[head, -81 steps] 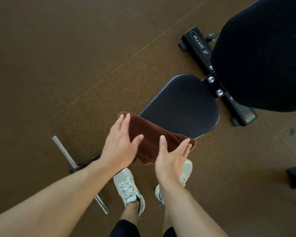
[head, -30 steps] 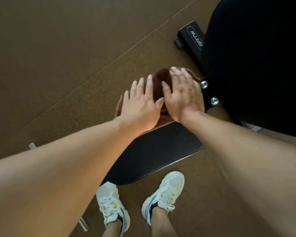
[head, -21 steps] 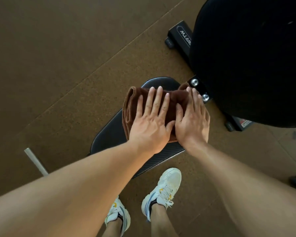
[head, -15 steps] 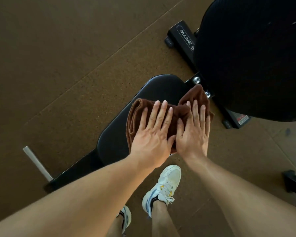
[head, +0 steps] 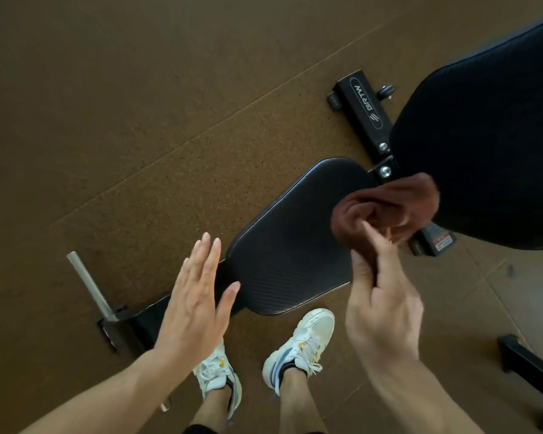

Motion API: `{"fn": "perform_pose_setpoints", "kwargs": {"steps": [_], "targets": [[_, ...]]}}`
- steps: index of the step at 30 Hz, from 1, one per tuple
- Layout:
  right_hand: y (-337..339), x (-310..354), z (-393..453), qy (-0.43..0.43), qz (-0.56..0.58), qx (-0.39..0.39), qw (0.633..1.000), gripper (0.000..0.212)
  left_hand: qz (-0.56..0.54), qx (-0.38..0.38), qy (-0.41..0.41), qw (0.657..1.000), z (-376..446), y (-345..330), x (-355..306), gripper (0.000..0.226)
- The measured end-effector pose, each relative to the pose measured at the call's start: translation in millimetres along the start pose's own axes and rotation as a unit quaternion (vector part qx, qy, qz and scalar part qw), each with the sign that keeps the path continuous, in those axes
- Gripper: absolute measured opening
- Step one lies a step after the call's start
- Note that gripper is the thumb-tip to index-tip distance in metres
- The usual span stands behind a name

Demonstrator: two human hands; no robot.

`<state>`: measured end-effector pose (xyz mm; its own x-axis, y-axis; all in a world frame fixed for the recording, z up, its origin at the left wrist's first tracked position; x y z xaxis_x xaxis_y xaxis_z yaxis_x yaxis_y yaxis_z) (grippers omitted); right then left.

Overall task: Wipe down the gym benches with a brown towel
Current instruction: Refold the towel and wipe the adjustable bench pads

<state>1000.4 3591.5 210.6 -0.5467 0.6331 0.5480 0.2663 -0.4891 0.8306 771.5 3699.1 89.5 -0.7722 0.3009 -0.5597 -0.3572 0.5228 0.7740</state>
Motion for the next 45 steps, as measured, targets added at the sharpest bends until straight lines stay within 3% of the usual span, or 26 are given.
{"fn": "perform_pose_setpoints", "kwargs": {"steps": [2,3,4,6,8,15,19,21,23,27,30,33,36,41,45], "targets": [[-44.3,2.8,-13.0,0.017,-0.066,0.184,0.981,0.057,-0.028,-0.005,0.012,1.000,1.3,2.1,4.0,0.073],[-63.4,-0.5,-20.6,0.031,-0.102,0.247,0.963,0.063,-0.043,-0.010,0.016,0.999,2.9,3.0,4.1,0.071],[-78.4,-4.8,-24.3,0.057,-0.137,0.263,0.953,0.066,-0.056,-0.014,0.019,0.998,4.9,4.1,4.2,0.069],[-101.3,-13.0,-23.2,0.102,-0.192,0.228,0.949,0.076,-0.069,-0.021,0.028,0.997,8.3,6.2,7.1,0.064],[-122.6,-25.8,-20.1,0.078,-0.209,0.231,0.947,0.085,-0.083,-0.029,0.048,0.995,10.2,8.9,13.1,0.061],[-171.6,5.1,49.5,0.041,-0.204,0.154,0.966,0.082,-0.123,-0.054,0.104,0.985,-6.4,18.6,40.8,0.060],[-206.7,63.9,48.1,0.152,-0.280,0.243,0.916,0.058,-0.124,-0.064,0.137,0.981,-24.0,24.3,50.5,0.061],[-205.4,76.3,13.5,0.218,-0.244,0.264,0.907,0.049,-0.130,-0.073,0.147,0.978,-30.5,27.0,47.0,0.059],[-188.7,70.9,-29.4,0.272,-0.165,0.238,0.918,0.041,-0.143,-0.090,0.154,0.974,-31.2,30.9,38.0,0.057],[-155.7,31.2,-94.2,0.299,-0.083,0.167,0.936,0.052,-0.149,-0.100,0.102,0.978,-14.8,38.0,-3.2,0.053],[-148.8,11.2,-105.9,0.191,-0.075,0.120,0.971,0.055,-0.136,-0.062,0.062,0.987,5.9,35.3,-38.6,0.056],[-135.8,-26.9,-101.4,-0.048,-0.084,0.052,0.994,0.058,-0.073,-0.009,0.001,0.997,31.9,25.4,-76.2,0.065],[-123.3,-74.4,-85.7,-0.230,-0.072,0.043,0.970,0.069,0.028,0.093,-0.044,0.994,56.1,2.9,-104.8,0.091],[-100.1,-137.1,-2.2,-0.350,-0.022,-0.007,0.936,0.073,0.206,0.232,-0.103,0.945,85.5,-50.5,-130.9,0.144],[-84.1,-173.9,50.3,-0.431,-0.022,-0.007,0.902,0.072,0.262,0.289,-0.072,0.918,81.9,-82.9,-130.2,0.169]]}}
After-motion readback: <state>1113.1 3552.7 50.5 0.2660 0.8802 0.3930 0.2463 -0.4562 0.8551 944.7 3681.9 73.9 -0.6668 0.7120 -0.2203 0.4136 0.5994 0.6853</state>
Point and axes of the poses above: each hand's wrist, its own z-axis towards the middle knuckle, its own y-axis out of the back of the hand, x = y × z, the point moved 7 cm from there along z, towards the middle knuckle, and after that the axes turned 10 degrees about -x, right-handed, at the moved point
